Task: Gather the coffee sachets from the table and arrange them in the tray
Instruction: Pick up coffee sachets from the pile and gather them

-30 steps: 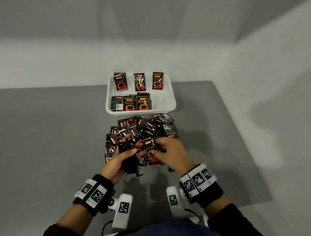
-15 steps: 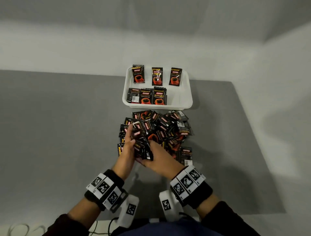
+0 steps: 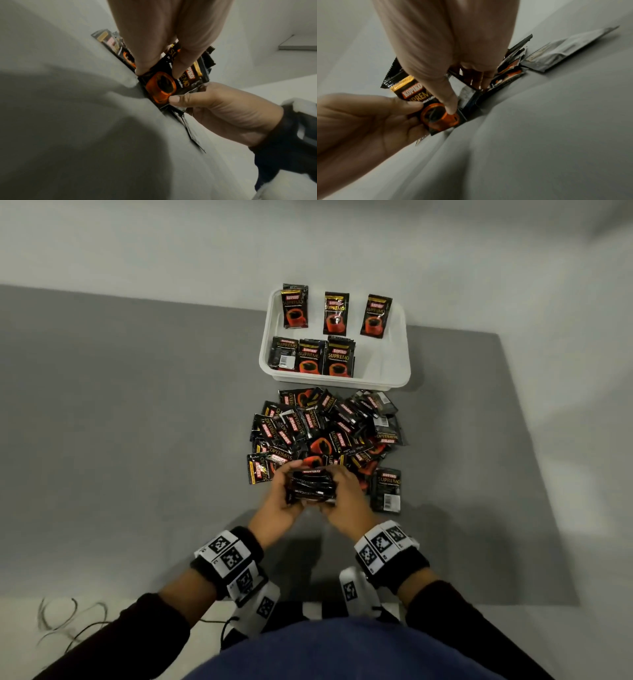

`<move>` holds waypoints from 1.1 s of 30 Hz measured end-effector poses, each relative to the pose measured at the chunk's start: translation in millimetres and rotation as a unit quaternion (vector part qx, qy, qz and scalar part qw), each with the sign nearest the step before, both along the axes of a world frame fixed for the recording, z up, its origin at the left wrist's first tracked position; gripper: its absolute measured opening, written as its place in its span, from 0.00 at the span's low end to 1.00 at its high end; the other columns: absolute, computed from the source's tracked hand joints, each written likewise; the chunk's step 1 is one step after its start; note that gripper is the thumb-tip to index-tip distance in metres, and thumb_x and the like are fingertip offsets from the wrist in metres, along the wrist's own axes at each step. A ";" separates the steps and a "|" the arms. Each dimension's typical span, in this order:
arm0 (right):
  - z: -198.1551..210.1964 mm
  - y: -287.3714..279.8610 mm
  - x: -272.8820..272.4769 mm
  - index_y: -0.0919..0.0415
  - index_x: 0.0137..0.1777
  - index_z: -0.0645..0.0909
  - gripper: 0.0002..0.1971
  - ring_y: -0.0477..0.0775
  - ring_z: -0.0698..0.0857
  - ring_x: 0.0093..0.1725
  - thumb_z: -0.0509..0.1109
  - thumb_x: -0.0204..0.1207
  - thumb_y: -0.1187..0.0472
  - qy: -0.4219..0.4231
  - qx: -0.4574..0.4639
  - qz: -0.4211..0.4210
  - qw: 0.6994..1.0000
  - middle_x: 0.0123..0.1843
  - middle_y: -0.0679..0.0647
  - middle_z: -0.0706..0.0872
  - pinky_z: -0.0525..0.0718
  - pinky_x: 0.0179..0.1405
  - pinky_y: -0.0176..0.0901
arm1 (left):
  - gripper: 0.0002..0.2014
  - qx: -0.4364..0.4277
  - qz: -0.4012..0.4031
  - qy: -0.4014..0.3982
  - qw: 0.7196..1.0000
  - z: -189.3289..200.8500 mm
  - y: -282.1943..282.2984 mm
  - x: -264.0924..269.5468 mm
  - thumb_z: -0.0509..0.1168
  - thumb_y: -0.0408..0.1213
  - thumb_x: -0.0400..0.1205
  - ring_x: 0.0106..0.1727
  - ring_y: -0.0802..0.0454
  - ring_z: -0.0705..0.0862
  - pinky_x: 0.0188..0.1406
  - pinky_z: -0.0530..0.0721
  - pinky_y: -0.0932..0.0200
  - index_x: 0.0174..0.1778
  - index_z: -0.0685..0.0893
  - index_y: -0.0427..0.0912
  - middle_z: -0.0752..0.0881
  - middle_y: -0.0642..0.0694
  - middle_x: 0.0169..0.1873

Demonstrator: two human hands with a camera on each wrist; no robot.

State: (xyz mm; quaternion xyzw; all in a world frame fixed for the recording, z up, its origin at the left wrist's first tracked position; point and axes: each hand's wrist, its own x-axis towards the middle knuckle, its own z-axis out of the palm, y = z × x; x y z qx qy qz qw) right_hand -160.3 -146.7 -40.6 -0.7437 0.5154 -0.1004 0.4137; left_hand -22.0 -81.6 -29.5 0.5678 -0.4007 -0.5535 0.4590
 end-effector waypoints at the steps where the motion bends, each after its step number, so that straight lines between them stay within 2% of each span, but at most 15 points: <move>1: -1.0 2.8 -1.3 0.58 0.74 0.67 0.36 0.51 0.71 0.72 0.77 0.66 0.65 -0.038 0.012 -0.008 0.999 0.72 0.54 0.73 0.68 0.77 0.51 | 0.33 0.004 0.007 0.003 1.000 -2.1 -0.3 -1.8 0.61 0.13 0.74 0.66 0.53 0.76 0.72 0.73 0.45 0.70 0.62 0.45 0.74 0.50 0.61; 4: -6.8 9.4 -4.9 0.55 0.82 0.51 0.48 0.44 0.66 0.77 0.77 0.67 0.66 -0.097 0.039 -0.016 0.994 0.78 0.51 0.67 0.62 0.77 0.38 | 0.32 0.019 0.009 0.009 1.000 -8.3 -0.9 -7.4 0.61 0.14 0.75 0.63 0.58 0.77 0.73 0.73 0.50 0.70 0.61 0.45 0.76 0.50 0.59; 6: -10.3 12.4 -7.7 0.50 0.82 0.47 0.49 0.41 0.65 0.76 0.73 0.68 0.71 -0.114 0.054 -0.001 0.992 0.78 0.50 0.65 0.60 0.76 0.33 | 0.34 0.022 -0.006 0.009 1.000 -8.5 -0.7 -11.0 0.59 0.12 0.75 0.64 0.59 0.76 0.70 0.75 0.59 0.70 0.61 0.47 0.76 0.50 0.60; 8: -12.6 16.5 -10.1 0.46 0.79 0.50 0.47 0.41 0.69 0.73 0.69 0.67 0.76 -0.134 0.076 0.017 0.988 0.74 0.49 0.68 0.64 0.76 0.37 | 0.37 0.017 -0.011 0.016 1.000 -8.1 -0.4 -13.5 0.58 0.09 0.73 0.66 0.60 0.75 0.68 0.75 0.67 0.71 0.59 0.46 0.74 0.48 0.63; 11: -13.3 22.2 -11.6 0.51 0.77 0.56 0.43 0.42 0.72 0.69 0.68 0.66 0.78 -0.150 0.086 -0.009 0.985 0.69 0.49 0.71 0.70 0.74 0.40 | 0.37 -0.008 -0.021 0.013 1.000 -8.4 0.8 -15.9 0.59 0.07 0.70 0.67 0.62 0.73 0.69 0.74 0.66 0.73 0.57 0.34 0.71 0.43 0.64; 12: -13.9 23.3 -11.8 0.53 0.77 0.58 0.41 0.41 0.72 0.68 0.70 0.66 0.77 -0.153 0.069 -0.030 0.985 0.69 0.49 0.71 0.70 0.74 0.36 | 0.36 -0.019 -0.025 0.009 0.999 -8.2 1.7 -16.3 0.59 0.07 0.70 0.67 0.61 0.74 0.70 0.74 0.64 0.73 0.56 0.30 0.70 0.42 0.64; 14: -14.0 24.4 -11.5 0.56 0.77 0.61 0.41 0.37 0.70 0.69 0.72 0.66 0.77 -0.163 0.028 -0.062 0.984 0.70 0.47 0.70 0.66 0.71 0.22 | 0.34 -0.019 -0.028 0.014 0.999 -6.2 3.2 -15.7 0.58 0.07 0.71 0.68 0.56 0.74 0.72 0.74 0.59 0.71 0.57 0.31 0.70 0.42 0.65; 16: -12.3 24.9 -10.5 0.56 0.79 0.59 0.43 0.36 0.66 0.71 0.70 0.65 0.79 -0.178 0.016 -0.069 0.981 0.71 0.46 0.67 0.60 0.70 0.18 | 0.35 -0.013 -0.025 0.006 1.000 -5.2 3.9 -15.8 0.57 0.08 0.72 0.68 0.62 0.72 0.72 0.72 0.66 0.71 0.58 0.39 0.70 0.51 0.65; 18: -9.0 26.2 -9.3 0.48 0.78 0.53 0.47 0.40 0.65 0.74 0.67 0.65 0.82 -0.198 0.037 -0.056 0.978 0.73 0.49 0.66 0.61 0.75 0.24 | 0.36 -0.006 -0.020 -0.002 1.000 -4.1 4.1 -17.4 0.56 0.08 0.73 0.68 0.65 0.70 0.71 0.69 0.71 0.71 0.58 0.44 0.69 0.56 0.64; 20: -4.9 27.4 -7.5 0.42 0.76 0.49 0.49 0.44 0.66 0.75 0.65 0.64 0.83 -0.221 0.070 -0.042 0.972 0.74 0.53 0.66 0.65 0.76 0.32 | 0.36 -0.009 -0.012 0.000 1.000 -3.3 3.6 -19.1 0.55 0.08 0.73 0.68 0.64 0.70 0.70 0.69 0.72 0.71 0.56 0.44 0.69 0.57 0.64; 23: -3.8 26.6 -7.4 0.48 0.77 0.50 0.48 0.43 0.67 0.74 0.64 0.63 0.83 -0.245 0.095 -0.050 0.964 0.72 0.52 0.67 0.68 0.77 0.40 | 0.36 -0.024 -0.005 -0.003 1.000 -1.9 3.0 -20.4 0.55 0.07 0.74 0.67 0.65 0.71 0.64 0.72 0.76 0.73 0.54 0.41 0.69 0.56 0.64; 27: -4.7 25.4 -9.7 0.58 0.81 0.49 0.48 0.54 0.69 0.76 0.63 0.63 0.84 -0.234 0.121 -0.081 0.961 0.74 0.58 0.68 0.68 0.77 0.54 | 0.35 -0.025 -0.005 -0.002 1.000 -5.2 3.8 -18.2 0.55 0.07 0.73 0.67 0.69 0.72 0.70 0.70 0.72 0.74 0.55 0.34 0.69 0.55 0.64; 29: -4.3 26.4 -8.4 0.58 0.80 0.51 0.46 0.54 0.70 0.75 0.63 0.63 0.84 -0.229 0.125 -0.077 0.962 0.74 0.58 0.69 0.69 0.77 0.54 | 0.34 -0.010 -0.008 -0.006 1.000 -6.4 4.2 -16.5 0.54 0.07 0.73 0.71 0.60 0.70 0.75 0.67 0.66 0.74 0.56 0.32 0.70 0.51 0.66; 31: -4.8 27.5 -6.4 0.57 0.79 0.55 0.44 0.54 0.70 0.75 0.61 0.64 0.85 -0.227 0.124 -0.073 0.963 0.74 0.60 0.69 0.69 0.77 0.52 | 0.33 -0.004 -0.016 -0.025 1.000 -9.0 6.2 -15.9 0.54 0.08 0.74 0.75 0.48 0.66 0.79 0.63 0.57 0.76 0.55 0.29 0.68 0.41 0.70; 33: -6.2 28.2 -5.5 0.57 0.77 0.58 0.40 0.54 0.70 0.75 0.61 0.66 0.83 -0.217 0.103 -0.071 0.968 0.74 0.59 0.69 0.67 0.78 0.49 | 0.32 -0.011 -0.029 -0.064 0.997 -12.0 8.7 -15.7 0.55 0.10 0.76 0.77 0.43 0.65 0.79 0.62 0.56 0.76 0.55 0.30 0.67 0.36 0.71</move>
